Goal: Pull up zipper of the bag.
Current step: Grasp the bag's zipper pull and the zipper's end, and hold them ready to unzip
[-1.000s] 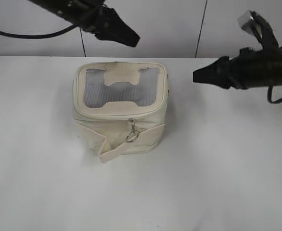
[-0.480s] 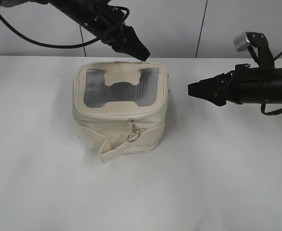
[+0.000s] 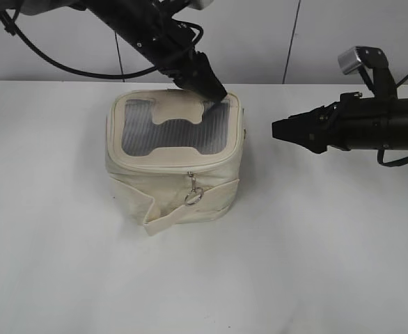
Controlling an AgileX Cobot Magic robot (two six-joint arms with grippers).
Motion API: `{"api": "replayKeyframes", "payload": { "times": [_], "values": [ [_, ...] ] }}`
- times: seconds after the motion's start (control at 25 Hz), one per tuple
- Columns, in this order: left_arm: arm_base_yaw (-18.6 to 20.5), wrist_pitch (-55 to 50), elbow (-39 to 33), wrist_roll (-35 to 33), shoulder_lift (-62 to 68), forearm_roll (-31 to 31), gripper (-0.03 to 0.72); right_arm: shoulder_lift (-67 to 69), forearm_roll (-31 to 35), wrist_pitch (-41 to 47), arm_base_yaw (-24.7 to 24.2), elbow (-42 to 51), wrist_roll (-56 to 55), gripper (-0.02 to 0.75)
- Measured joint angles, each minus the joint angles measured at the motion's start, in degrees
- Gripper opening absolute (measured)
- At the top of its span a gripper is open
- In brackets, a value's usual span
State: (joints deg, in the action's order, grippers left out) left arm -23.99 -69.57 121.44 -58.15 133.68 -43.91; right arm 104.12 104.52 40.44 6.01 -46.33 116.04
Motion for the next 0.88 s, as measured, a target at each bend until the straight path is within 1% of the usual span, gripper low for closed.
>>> {"api": "replayKeyframes", "payload": {
  "times": [0.08, 0.12, 0.16, 0.24, 0.28, 0.32, 0.76, 0.88],
  "values": [
    [-0.7, 0.0, 0.1, 0.6, 0.0, 1.9, 0.346, 0.0, 0.0, 0.0, 0.0, 0.0, 0.1, 0.402],
    [-0.9, 0.0, 0.1, 0.7, 0.0, 2.9, 0.318, 0.0, 0.0, 0.0, 0.0, 0.0, 0.1, 0.402],
    [-1.1, 0.0, 0.2, 0.8, 0.0, 3.6, 0.273, 0.0, 0.0, 0.0, 0.0, 0.0, 0.1, 0.402],
    [-1.2, 0.1, 0.3, 0.9, 0.2, 4.6, 0.137, 0.1, 0.0, 0.0, 0.0, 0.0, 0.2, 0.403],
    [-1.2, 0.1, 0.3, 1.1, 0.3, 4.7, 0.086, 0.1, 0.0, 0.0, 0.0, -0.1, 0.4, 0.403],
    [-1.2, 0.1, 0.3, 1.2, 0.4, 4.7, 0.055, 0.3, 0.0, 0.0, 0.0, -0.2, 0.8, 0.403],
    [-1.2, 0.1, 0.4, 1.4, 0.4, 4.6, 0.047, 9.1, 0.1, 2.9, 0.1, -4.7, 3.7, 0.402],
    [-1.2, 0.0, 0.4, 1.4, 0.4, 4.6, 0.047, 9.8, 0.1, 3.4, 1.8, -4.9, 6.1, 0.402]
  ]
}}
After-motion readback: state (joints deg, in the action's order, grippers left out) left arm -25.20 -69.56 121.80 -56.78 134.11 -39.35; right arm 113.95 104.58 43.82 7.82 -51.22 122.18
